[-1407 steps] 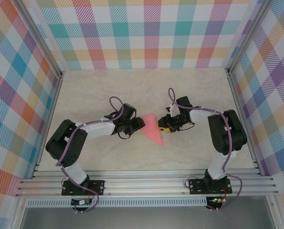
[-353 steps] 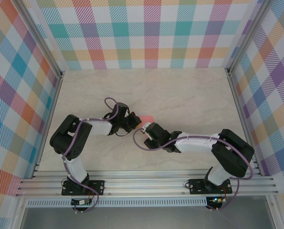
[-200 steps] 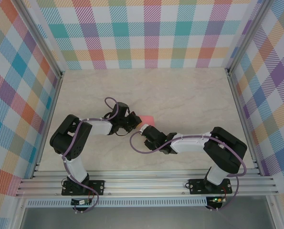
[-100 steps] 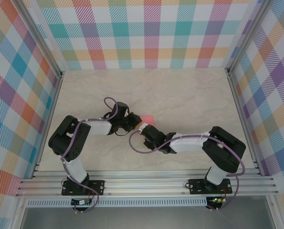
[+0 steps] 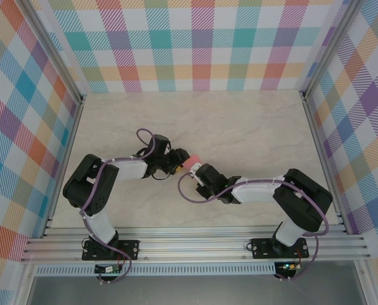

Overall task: Fold a paper plane with a square sheet of paper (pick it up from the middle)
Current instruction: Fold the wing for the fifth time at the center of the table.

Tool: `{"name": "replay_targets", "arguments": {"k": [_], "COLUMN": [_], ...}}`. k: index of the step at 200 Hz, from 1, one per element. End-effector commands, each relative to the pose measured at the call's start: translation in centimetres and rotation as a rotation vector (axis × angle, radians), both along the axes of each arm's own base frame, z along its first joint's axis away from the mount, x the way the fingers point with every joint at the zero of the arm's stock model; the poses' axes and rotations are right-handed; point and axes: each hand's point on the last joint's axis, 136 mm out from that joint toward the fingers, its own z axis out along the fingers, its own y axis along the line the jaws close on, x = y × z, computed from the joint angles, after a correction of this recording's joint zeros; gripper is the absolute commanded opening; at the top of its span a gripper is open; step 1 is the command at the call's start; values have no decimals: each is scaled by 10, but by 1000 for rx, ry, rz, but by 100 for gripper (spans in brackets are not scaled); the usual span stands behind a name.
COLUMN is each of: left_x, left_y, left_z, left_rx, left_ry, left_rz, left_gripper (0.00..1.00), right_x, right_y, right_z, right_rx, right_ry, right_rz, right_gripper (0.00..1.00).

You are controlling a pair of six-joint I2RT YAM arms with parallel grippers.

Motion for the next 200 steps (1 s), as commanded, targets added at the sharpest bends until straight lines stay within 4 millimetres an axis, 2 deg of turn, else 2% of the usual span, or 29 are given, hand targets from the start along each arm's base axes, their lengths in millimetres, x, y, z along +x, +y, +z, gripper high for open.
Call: {"name": "replay_targets", "arguments": {"k": [1,51,88,141,163,200], "left_x": [2,-4,-4,-4,-5,-3], "left_y": [4,15,5,-12,-12,-18], "left_z": [16,12,16,10,3,0], "left_rx": [-7,-25,-76,-89,-78,-81], "left_ry": [-15,3,11,56,81,113], "left_rz": [4,89,82,59,60,43], "left_gripper": [56,60,64,66,64,51], "right_x": [2,0,-4,0,2,1], "right_y": [6,6,10,5,3,2], "right_z": [9,12,16,12,12,11], "right_rx": [54,114,196,177,171,176], "right_ry": [-13,-5,17,4,1,10], "right_rz": [14,37,93,123,116,117], "right_gripper": [9,9,9,9,9,10]}}
